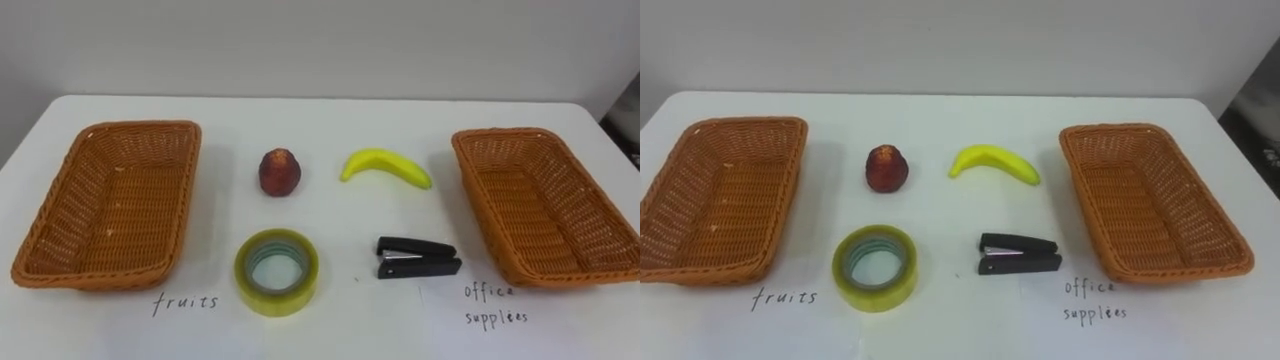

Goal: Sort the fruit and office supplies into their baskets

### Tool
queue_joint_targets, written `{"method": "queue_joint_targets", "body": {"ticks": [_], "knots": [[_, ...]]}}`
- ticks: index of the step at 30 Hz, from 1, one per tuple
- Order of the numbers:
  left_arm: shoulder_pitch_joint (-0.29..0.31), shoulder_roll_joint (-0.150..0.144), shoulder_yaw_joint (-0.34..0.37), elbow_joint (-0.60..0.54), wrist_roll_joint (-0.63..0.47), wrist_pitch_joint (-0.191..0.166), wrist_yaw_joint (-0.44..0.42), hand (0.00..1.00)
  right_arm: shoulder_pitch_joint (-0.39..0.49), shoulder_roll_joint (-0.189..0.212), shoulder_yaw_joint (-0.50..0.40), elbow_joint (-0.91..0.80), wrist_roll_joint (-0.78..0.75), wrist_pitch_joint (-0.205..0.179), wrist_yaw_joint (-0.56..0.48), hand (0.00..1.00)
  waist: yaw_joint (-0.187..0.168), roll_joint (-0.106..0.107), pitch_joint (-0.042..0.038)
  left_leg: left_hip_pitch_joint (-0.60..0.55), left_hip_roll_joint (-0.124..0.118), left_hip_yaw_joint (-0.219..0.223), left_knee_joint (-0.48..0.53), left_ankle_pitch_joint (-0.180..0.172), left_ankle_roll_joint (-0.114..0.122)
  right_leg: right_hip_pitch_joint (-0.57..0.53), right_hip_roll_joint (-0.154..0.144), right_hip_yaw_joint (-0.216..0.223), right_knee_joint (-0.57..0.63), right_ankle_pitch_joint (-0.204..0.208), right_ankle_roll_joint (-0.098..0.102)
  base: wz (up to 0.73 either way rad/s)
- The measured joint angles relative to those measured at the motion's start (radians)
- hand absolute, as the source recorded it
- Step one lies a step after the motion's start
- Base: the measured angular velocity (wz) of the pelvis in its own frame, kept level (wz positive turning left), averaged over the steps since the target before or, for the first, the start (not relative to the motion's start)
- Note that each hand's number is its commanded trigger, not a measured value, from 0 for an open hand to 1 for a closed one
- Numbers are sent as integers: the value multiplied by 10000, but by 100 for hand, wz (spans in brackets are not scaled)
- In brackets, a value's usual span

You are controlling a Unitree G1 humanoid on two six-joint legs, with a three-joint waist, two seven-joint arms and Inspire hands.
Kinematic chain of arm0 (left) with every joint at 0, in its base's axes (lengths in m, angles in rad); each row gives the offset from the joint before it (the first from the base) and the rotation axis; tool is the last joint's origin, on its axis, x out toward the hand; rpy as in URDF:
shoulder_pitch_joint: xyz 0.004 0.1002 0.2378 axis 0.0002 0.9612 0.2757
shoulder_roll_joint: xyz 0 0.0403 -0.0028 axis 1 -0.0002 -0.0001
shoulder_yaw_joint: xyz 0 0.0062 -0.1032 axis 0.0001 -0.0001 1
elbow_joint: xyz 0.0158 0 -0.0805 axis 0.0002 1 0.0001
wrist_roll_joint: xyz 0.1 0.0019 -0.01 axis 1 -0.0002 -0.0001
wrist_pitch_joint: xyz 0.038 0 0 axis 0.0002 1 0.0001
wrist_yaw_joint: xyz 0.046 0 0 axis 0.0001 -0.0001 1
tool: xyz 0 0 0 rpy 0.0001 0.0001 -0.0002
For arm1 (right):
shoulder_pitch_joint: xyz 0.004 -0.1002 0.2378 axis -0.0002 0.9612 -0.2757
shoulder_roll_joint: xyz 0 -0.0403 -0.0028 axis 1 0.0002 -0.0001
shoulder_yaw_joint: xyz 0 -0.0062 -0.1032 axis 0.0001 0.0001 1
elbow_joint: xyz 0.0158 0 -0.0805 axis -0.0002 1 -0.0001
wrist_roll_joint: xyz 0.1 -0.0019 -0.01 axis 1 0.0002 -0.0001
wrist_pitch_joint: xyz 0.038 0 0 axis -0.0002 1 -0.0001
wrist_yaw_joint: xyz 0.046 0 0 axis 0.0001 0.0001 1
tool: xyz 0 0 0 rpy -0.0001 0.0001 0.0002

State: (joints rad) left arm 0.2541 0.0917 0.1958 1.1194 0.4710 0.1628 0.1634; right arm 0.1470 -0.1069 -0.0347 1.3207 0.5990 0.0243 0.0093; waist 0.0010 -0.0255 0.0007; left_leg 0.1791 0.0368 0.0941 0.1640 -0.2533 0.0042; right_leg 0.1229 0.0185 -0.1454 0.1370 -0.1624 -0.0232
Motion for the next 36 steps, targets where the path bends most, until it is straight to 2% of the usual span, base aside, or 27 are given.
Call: {"method": "queue_joint_targets", "body": {"ticks": [6, 10, 12, 14, 17, 19, 22, 24, 27, 31, 36], "knots": [[54, 0, 381, 28, -60, -242, 230, 0, 497, -13, -891, 105, 1213, 39, -174, 0, -228, -63, 6, 77, 11, 92, -21, 0, 0, 16, 12, 98, 7, 0, 0, -5], [63, -1, 582, 6, -67, -430, 335, 0, 709, -3, -1522, 77, 2603, 108, -358, 0, -328, -68, 5, 140, 12, 152, -44, -1, 0, -29, 22, 235, 63, -3, 3, -10], [73, -5, 581, 1, -71, -543, 524, 0, 733, 0, -1836, 58, 3247, 113, -608, 0, -349, -63, 2, 174, 12, 164, -85, -4, 5, -64, 25, 277, 148, -26, 5, -4], [83, -2, 677, -14, -76, -650, 740, 0, 706, -2, -2555, -4, 3746, 112, -995, 0, -523, -52, -6, 197, 16, 177, -125, -6, 9, -89, 29, 294, 197, -35, 2, -2], [127, 33, 876, -13, -81, -804, 959, 0, 636, -30, -3289, -92, 4214, 68, -1460, 0, -599, -25, -31, 209, 21, 307, -115, -6, 9, -148, 27, 319, 377, -46, -13, -5], [203, 43, 992, 4, -92, -828, 1057, 0, 566, -35, -3595, -215, 4460, 67, -1799, 0, -637, -12, -40, 211, 23, 367, -109, -6, 9, -201, 23, 352, 452, -54, -22, -8], [211, 75, 991, -1, -114, -840, 1127, 0, 541, -26, -4349, -962, 5197, 44, -2472, 0, -880, -26, -46, 210, 1, 372, -118, -6, 11, -263, -5, 361, 502, -101, -16, 0], [243, 136, 983, -9, -248, -903, 1182, 0, 539, -36, -4715, -1634, 5552, -195, -2963, 0, -1071, -77, -76, 195, 6, 384, -124, -5, 11, -288, 0, 369, 521, -106, -17, 0], [249, 154, 983, -46, -323, -990, 1184, 0, 548, -39, -4986, -2141, 5817, -477, -3293, 0, -1114, -106, -97, 136, 16, 397, -127, -6, 10, -354, 10, 366, 532, -105, -20, 0], [266, 152, 946, -273, -315, -1051, 1184, 0, 757, -1, -4995, -3332, 5819, -712, -4071, 0, -1114, -106, -101, 19, 17, 427, -94, -5, 9, -525, 7, 326, 685, -130, -37, -2], [350, 245, 940, -694, -281, -1062, 1172, 0, 905, 4, -4998, -4556, 5798, -1215, -4897, 0, -1141, -163, -100, -180, 9, 441, 25, -4, 8, -712, -7, 367, 749, -163, -45, -1]]}}
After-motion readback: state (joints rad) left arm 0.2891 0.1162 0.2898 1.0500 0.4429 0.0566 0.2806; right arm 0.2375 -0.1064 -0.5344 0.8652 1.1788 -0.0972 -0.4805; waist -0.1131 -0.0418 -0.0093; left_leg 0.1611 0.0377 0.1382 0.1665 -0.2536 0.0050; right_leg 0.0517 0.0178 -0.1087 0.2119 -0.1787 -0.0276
